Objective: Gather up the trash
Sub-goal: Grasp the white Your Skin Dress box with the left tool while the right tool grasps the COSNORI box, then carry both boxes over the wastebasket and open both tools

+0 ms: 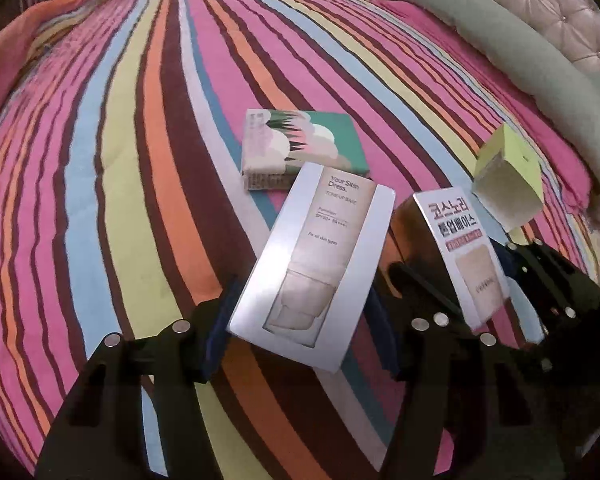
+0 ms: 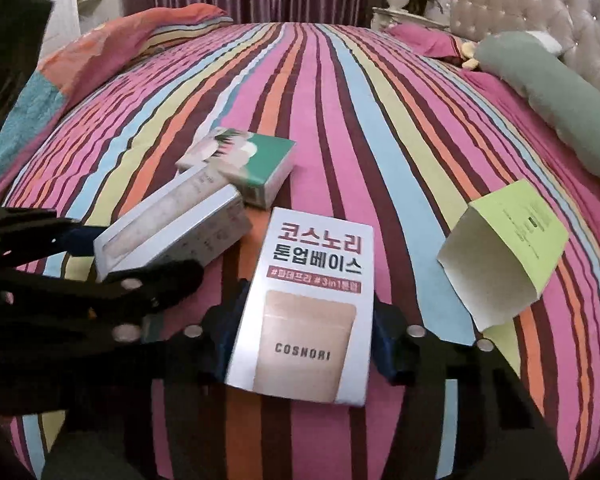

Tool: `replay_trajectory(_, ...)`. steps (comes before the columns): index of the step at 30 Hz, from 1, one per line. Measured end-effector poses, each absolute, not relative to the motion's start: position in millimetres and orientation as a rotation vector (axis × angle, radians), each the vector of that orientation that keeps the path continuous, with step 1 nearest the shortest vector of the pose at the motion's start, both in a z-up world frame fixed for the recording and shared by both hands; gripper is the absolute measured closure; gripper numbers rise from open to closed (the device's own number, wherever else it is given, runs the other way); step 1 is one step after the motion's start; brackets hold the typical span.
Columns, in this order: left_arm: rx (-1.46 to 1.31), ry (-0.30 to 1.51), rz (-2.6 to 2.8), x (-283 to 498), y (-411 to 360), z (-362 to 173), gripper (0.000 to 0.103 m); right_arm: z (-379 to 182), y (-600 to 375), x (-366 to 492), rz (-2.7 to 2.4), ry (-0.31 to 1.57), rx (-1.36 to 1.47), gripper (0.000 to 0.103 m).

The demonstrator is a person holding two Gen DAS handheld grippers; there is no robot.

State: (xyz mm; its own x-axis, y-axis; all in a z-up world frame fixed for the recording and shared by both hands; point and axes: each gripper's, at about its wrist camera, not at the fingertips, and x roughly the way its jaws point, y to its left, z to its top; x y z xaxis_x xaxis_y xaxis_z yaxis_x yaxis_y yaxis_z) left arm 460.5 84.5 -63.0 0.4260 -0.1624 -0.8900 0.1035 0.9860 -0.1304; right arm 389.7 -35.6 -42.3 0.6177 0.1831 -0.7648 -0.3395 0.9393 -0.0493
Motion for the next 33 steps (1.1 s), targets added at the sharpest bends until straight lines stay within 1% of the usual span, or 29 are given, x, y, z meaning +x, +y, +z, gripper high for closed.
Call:
replay_trajectory(6, -0.127, 1.074, -0.182, 433.9, 84.5, -53.2, 0.046, -38.9, -60.6, 368.7, 0.371, 0.888, -0.062, 0.054)
replay_trajectory(16, -0.137, 1.03, -0.11, 346.2, 83.5, -28.5, 0.046, -26.2, -106.7, 313.3, 0.389, 0.922, 0.15, 0.054)
replay_trajectory(23, -0.239, 0.963, -0.066, 254.4, 81.2, -12.8, 0.046, -11.2, -126.6, 249.0, 0.42, 0.894, 0.146, 0.054)
replay_trajectory(33, -0.238, 0.924, -0.022, 153.6, 58.1, -7.0, 0.046, -12.9, -145.6, 172.8, 0.454, 0.909, 0.171, 0.054)
